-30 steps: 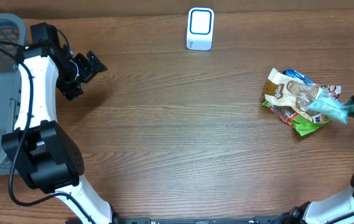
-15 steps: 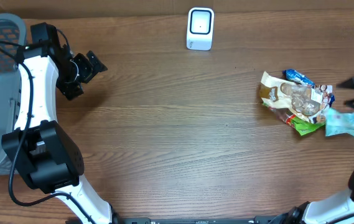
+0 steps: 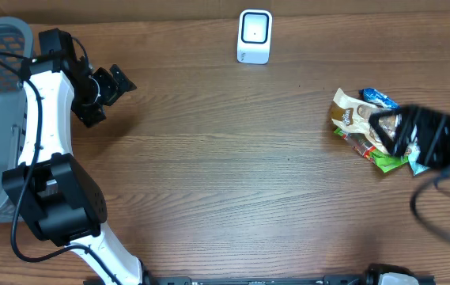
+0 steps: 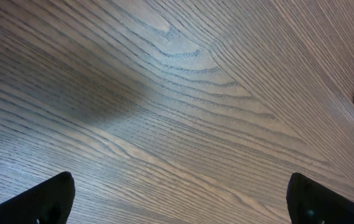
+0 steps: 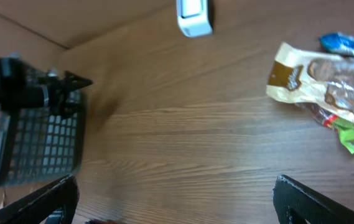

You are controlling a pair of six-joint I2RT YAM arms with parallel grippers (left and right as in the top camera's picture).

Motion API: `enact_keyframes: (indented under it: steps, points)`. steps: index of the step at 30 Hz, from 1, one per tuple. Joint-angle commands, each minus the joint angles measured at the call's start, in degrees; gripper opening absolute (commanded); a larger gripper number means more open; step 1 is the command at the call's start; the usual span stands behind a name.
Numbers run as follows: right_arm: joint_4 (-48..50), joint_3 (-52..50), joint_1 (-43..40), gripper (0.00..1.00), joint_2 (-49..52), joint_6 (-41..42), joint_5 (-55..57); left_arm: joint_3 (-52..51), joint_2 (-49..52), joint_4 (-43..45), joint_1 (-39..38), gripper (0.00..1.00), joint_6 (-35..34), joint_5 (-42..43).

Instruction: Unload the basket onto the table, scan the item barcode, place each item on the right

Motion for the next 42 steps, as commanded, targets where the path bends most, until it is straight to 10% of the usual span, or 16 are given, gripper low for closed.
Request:
enact_keyframes:
  steps: [1,13,34,42]
  points:
    - [0.0,0.5,0.6,1.00,-2.2,-0.8,0.9,0.5,-0.6,0.0,-0.3,1.00,-0.8,-0.3]
    - [14.9,-5.0,0.2,1.00,-12.9,-1.0,21.0,0.5,-0.6,0.0,-0.3,1.00,-0.8,-0.3]
    - [93.4,-99.4,0.7,1.00,-60.5,-1.4,25.8,0.5,-0.6,0.0,-0.4,1.00,-0.8,-0.3]
    - [101.9,-113.5,1.6,1.00,-69.8,-1.4,25.9,0.5,-0.6,0.0,-0.4,1.00,-0.8,-0.3]
